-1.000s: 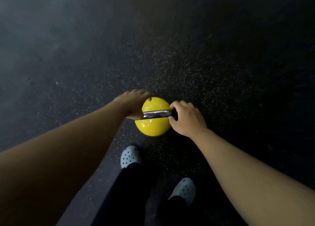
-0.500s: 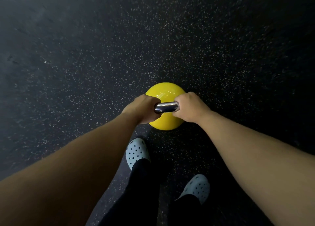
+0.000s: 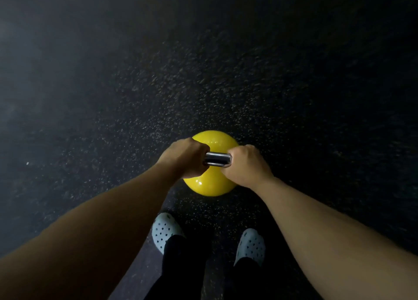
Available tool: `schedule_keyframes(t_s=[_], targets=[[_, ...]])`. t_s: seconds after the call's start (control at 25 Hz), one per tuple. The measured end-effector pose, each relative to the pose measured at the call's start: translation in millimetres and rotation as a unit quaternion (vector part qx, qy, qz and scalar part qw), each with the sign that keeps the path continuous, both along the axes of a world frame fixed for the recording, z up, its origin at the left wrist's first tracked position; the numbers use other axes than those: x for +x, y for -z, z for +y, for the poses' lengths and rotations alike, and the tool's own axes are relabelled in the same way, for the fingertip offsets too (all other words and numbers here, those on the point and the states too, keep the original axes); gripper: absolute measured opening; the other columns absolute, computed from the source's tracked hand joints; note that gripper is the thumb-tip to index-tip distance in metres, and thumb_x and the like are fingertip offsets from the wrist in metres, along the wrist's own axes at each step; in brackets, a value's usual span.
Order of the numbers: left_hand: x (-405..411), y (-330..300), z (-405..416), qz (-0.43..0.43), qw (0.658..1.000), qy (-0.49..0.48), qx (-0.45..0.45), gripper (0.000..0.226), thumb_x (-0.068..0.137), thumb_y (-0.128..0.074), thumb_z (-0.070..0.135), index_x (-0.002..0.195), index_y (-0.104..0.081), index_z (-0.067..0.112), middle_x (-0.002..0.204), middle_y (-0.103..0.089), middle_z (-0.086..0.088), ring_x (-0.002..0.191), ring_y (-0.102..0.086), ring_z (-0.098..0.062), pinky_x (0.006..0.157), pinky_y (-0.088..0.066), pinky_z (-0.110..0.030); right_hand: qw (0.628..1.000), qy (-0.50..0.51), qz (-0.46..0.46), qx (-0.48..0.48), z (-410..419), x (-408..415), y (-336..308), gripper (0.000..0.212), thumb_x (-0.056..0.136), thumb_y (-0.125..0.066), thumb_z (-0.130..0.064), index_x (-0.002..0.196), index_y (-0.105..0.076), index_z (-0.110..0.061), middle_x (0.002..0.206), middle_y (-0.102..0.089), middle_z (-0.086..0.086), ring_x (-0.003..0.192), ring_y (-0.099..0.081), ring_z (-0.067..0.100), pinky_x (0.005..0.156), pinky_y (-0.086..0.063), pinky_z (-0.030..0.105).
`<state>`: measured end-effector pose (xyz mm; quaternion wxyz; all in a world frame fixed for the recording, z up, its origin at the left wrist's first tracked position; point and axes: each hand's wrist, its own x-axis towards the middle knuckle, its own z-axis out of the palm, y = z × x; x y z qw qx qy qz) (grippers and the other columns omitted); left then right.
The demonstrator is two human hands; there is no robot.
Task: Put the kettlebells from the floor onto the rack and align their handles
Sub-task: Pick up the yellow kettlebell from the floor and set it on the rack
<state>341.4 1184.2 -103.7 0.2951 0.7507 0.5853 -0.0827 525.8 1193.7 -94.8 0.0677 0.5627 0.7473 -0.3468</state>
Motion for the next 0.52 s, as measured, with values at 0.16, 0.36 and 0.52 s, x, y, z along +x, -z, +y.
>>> schedule_keyframes(t_s=[0.16, 0.36, 0.52], targets=[[91, -67, 41, -0.009, 0.99, 0.124, 0.067, 0.011, 0.084, -0.055, 0.037, 0.079, -0.053, 0.028, 0.064, -0.053, 0.007, 0.057, -0.054, -0.018, 0.051, -0.039, -0.029, 0.994, 0.093, -0.004, 0.065, 7, 93, -67, 0.042, 0.072, -0.073, -0.026, 0.053, -0.036, -0.025, 0.059, -0.046, -0.005, 0.056, -0.05, 0.018, 0.044, -0.027, 0.021], [224, -157, 84, -0.029, 0.955, 0.264, 0.128, 0.011, 0.085, -0.056, 0.038, 0.088, -0.057, 0.028, 0.067, -0.053, 0.01, 0.058, -0.055, -0.013, 0.05, -0.04, -0.027, 0.971, 0.206, -0.013, 0.117, -1, 216, -160, 0.034, 0.074, -0.075, -0.025, 0.057, -0.045, -0.026, 0.059, -0.049, -0.009, 0.055, -0.052, 0.014, 0.044, -0.03, 0.019], [369, -233, 95, -0.06, 0.902, 0.384, 0.19, 0.017, 0.085, -0.056, 0.039, 0.094, -0.059, 0.025, 0.078, -0.065, 0.002, 0.065, -0.06, -0.022, 0.053, -0.039, -0.029, 0.926, 0.322, -0.042, 0.193, -30, 341, -233, 0.023, 0.072, -0.075, -0.029, 0.062, -0.055, -0.021, 0.062, -0.059, -0.001, 0.058, -0.056, 0.02, 0.048, -0.033, 0.021]])
